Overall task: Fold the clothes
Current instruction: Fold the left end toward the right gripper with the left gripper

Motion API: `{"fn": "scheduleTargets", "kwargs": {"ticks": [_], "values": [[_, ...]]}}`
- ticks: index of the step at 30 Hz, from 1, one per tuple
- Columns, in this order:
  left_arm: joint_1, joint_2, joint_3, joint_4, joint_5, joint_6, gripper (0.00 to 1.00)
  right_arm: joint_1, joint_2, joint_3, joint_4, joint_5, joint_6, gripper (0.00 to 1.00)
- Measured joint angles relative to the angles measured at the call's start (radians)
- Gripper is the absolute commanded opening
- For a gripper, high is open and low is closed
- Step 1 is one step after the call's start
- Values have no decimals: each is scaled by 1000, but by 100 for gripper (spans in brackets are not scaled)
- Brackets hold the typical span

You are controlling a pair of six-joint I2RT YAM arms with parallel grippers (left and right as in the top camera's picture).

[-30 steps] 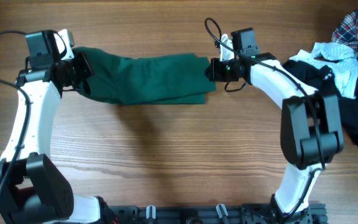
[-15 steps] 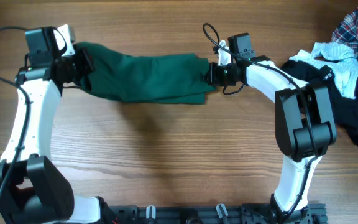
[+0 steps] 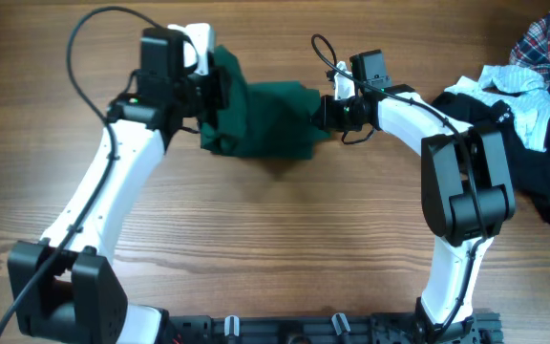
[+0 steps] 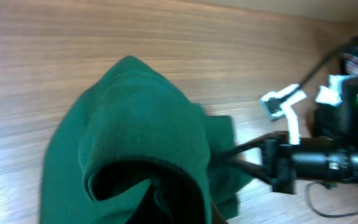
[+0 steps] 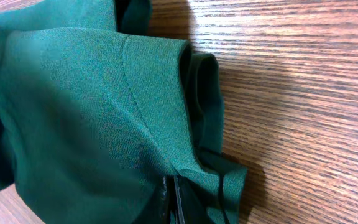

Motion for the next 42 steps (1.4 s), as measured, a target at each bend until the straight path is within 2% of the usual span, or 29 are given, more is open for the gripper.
{"fn": "scheduleTargets", "kwargs": {"ticks": [9,17,18,19,22,24,29,35,42], "values": [[-148,83,5,86,-19,-27,4,0,1,1,-1,0,0,4],[-181,172,5,123,-19,-32,4,0,1,1,-1,-1,0,4],[-181,174,5,133,-19,-35,4,0,1,1,-1,-1,0,10],[-181,174,5,139,-19,-35,4,0,1,1,-1,-1,0,25],[-181,174,5,153,-19,-35,4,0,1,5,0,-36,1,60],[-181,174,5,156,-19,-35,4,8,0,15,-4,-64,2,72],[-181,174,5,156,-19,-35,6,11,-5,26,-11,-113,2,82],[-181,174,5,157,-19,-35,4,-4,-8,26,-10,-145,3,83],[-181,174,5,160,-19,-35,4,-47,-40,14,-30,-81,3,85]]}}
